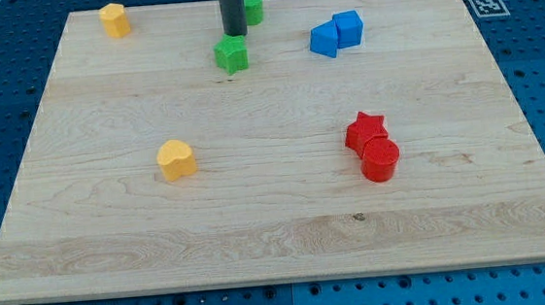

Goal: Push the blue cube towards red star

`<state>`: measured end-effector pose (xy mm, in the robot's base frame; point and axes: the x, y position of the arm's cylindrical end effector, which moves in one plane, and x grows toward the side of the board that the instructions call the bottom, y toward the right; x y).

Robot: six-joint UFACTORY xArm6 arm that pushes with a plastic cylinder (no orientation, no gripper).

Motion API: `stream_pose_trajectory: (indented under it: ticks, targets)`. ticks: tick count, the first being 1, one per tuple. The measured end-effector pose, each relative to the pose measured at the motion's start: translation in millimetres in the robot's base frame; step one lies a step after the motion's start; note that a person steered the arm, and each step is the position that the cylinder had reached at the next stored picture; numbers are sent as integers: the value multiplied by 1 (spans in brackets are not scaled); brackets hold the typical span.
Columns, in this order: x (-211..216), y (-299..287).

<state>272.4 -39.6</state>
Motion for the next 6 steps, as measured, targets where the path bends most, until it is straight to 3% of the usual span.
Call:
stream_pose_trajectory:
  ticks: [6]
  targets:
    - [8, 163]
